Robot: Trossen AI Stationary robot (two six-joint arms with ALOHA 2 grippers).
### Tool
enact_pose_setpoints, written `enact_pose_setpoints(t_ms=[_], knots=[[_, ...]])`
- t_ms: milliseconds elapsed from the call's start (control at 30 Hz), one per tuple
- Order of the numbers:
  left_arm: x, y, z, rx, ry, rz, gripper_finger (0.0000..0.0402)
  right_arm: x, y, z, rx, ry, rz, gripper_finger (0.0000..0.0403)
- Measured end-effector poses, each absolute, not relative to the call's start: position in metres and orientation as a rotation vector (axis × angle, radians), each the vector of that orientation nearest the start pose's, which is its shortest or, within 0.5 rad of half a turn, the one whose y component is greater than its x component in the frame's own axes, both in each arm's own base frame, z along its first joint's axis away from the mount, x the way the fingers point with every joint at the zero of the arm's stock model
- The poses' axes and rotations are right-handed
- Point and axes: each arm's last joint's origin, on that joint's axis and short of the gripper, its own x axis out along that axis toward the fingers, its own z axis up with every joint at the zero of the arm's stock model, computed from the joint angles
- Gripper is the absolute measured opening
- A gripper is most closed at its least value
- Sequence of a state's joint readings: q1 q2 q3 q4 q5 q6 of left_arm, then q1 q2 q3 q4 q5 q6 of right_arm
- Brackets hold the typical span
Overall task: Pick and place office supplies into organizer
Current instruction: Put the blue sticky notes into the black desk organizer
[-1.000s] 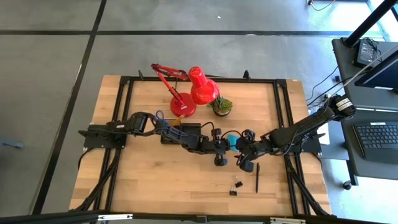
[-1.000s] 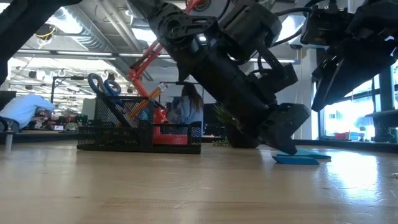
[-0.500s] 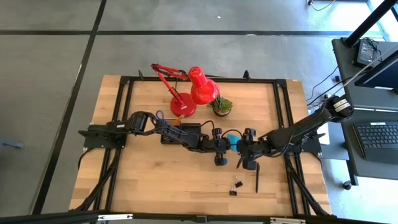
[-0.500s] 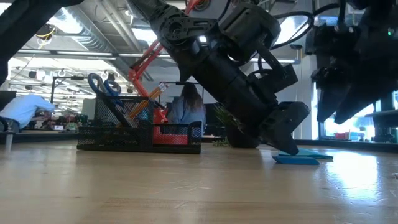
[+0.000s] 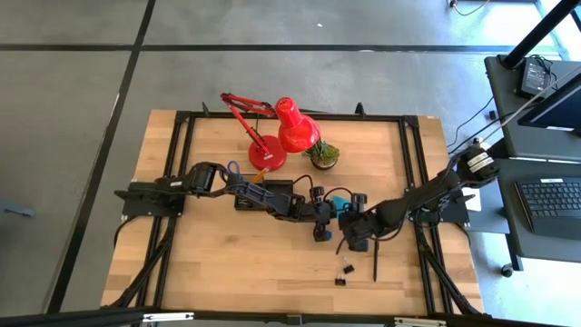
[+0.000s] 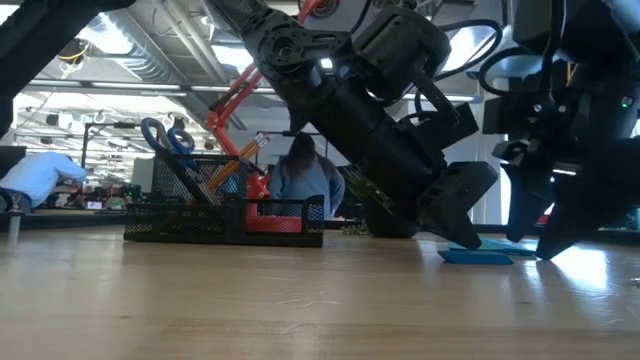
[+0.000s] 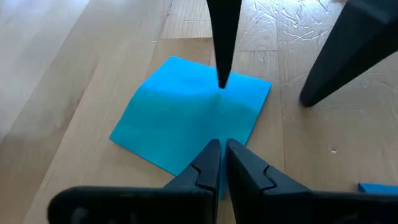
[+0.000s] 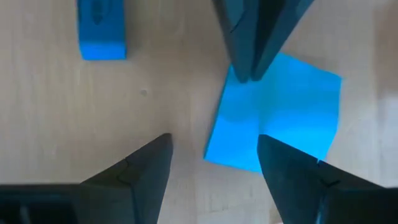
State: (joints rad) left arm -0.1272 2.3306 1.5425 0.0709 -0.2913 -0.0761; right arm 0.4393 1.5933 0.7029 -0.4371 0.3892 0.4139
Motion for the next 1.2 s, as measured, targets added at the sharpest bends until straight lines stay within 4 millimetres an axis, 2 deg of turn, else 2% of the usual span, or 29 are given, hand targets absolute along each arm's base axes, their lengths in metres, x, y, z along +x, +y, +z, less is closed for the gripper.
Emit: enact_pose_setpoints(t_ms=[233, 567, 1067, 1200], knots=[[0.486, -0.054, 0.101, 0.074, 0.696, 0.181, 0.0019, 0.226, 0.101, 0.121, -0.319, 1.117, -0.308, 0.0242], [0.487, -0.050, 0.100, 0.045, 0.700, 0.172, 0.0019, 0.221, 0.112, 0.108, -0.421, 1.135, -0.310, 0.0242], [0.487, -0.049, 0.105, 0.040, 0.688, 0.138, 0.0019, 0.218, 0.115, 0.105, -0.422, 1.120, -0.344, 0.0242], [0.485, -0.052, 0.112, 0.065, 0.692, 0.103, 0.0021, 0.218, 0.115, 0.104, -0.421, 1.119, -0.344, 0.0242]])
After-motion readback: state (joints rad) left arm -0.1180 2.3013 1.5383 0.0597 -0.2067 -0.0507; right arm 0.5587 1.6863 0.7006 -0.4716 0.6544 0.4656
